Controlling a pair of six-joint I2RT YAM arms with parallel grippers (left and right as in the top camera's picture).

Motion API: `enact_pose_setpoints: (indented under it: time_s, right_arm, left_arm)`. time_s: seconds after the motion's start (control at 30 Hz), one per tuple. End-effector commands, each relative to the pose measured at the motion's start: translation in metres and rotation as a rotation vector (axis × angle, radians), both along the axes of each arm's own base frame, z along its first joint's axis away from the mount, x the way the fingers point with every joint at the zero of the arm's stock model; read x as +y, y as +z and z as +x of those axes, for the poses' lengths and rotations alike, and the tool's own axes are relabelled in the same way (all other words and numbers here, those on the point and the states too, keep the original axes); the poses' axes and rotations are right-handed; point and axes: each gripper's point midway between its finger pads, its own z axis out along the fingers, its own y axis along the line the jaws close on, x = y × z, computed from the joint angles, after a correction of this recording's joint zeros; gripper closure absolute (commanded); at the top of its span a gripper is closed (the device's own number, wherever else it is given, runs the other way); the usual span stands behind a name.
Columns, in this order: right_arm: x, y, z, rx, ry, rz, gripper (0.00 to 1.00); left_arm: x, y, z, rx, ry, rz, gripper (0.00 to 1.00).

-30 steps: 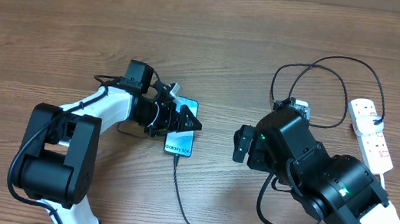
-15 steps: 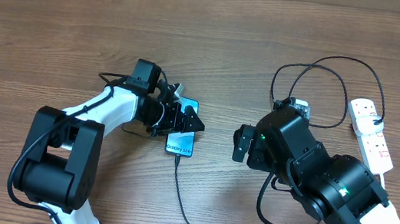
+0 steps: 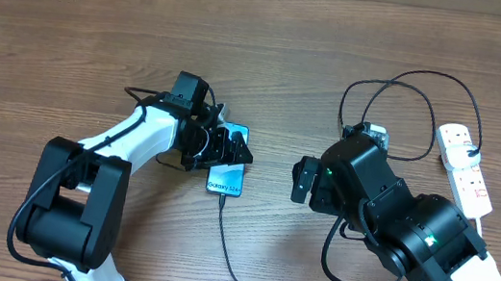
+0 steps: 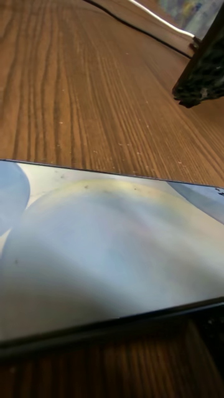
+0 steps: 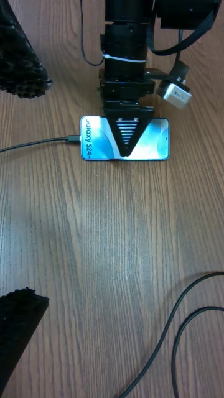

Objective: Plug charger to phone and switch on socket
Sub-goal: 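Lower the phone flat onto the table with the left gripper, then release the phone and withdraw both grippers away from it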

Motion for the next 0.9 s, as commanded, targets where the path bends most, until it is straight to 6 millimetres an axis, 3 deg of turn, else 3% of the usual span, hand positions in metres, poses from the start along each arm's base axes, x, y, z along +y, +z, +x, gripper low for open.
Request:
enact_pose_setpoints:
  time_s: [0.0, 0.3, 0.37, 0.47, 0.6, 0.73, 0.87]
  right_arm:
    - [-0.001, 0.011, 0.004, -0.033, -0.014, 0.017, 0.00]
    - [0.001, 0.009, 0.006, -0.032, -0.014, 0.016, 0.00]
    - [0.001, 0.008, 0.006, -0.029, -0.014, 0.013, 0.00]
    - [0.002, 0.007, 0.007, -0.027, -0.014, 0.010, 0.00]
    - [0.006, 0.010, 0.012, -0.046, -0.014, 0.029, 0.00]
    - [0.011, 0.015, 0.016, -0.070, -0.014, 0.051, 0.00]
    - [0.017, 0.020, 0.021, -0.089, -0.018, 0.090, 0.00]
  left_arm:
    - [0.063, -0.073, -0.032, 0.124, 0.055, 0.362, 0.13]
    - [0.070, -0.074, -0.029, 0.108, 0.059, 0.406, 0.12]
    - [0.071, -0.072, -0.023, 0.092, 0.057, 0.413, 0.11]
    - [0.070, -0.067, -0.013, 0.064, 0.057, 0.419, 0.00]
    - [0.080, -0.055, 0.004, 0.037, 0.076, 0.490, 0.00]
    - [0.092, -0.020, 0.027, 0.011, 0.087, 0.588, 0.00]
    - [0.092, 0.052, 0.060, -0.104, 0.120, 0.601, 0.00]
